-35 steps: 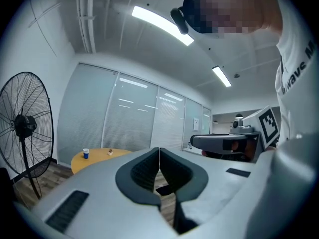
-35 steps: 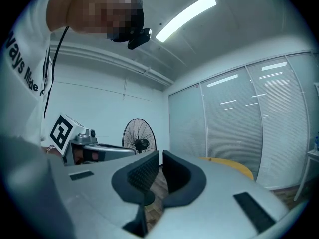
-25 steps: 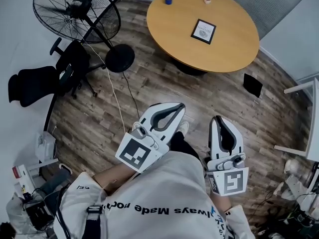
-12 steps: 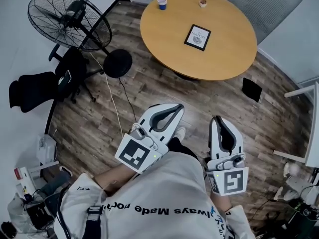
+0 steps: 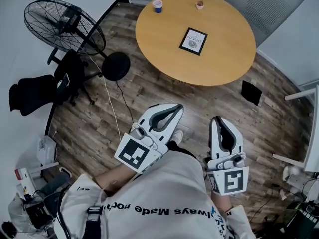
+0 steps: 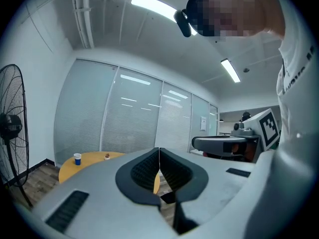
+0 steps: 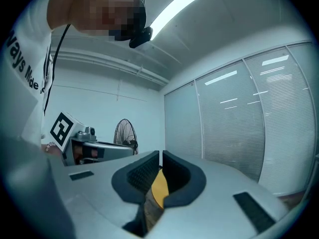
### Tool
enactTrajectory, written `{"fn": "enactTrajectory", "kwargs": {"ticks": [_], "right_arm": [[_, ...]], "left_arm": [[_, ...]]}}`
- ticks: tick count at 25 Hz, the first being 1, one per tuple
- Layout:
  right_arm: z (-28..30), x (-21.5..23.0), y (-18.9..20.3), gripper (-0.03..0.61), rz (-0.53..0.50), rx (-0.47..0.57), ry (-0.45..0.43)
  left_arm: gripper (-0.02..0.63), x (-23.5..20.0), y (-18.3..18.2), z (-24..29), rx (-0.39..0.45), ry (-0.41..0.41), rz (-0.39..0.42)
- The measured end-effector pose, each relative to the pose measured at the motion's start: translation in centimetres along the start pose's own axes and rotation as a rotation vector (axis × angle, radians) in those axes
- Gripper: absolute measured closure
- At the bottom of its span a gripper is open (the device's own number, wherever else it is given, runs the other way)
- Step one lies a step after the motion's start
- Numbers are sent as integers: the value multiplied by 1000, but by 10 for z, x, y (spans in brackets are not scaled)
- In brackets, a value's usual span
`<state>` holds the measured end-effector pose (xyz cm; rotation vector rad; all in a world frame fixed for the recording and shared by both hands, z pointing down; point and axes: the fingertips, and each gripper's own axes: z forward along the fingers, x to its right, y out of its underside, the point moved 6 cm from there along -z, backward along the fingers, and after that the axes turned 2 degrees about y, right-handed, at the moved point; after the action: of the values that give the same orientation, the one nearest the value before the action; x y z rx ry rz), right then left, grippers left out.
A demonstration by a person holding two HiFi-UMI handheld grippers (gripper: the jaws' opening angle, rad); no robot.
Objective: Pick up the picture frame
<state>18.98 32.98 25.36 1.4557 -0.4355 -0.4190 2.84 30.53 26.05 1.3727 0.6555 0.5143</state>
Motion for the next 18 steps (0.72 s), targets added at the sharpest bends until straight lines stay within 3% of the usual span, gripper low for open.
{"fn": "enactTrajectory", "kwargs": {"ticks": [18], "right_arm": [[32,37,6,534,1,-21,-21]], "left_arm": [[586,-21,6,42,-25,-16,2]]}}
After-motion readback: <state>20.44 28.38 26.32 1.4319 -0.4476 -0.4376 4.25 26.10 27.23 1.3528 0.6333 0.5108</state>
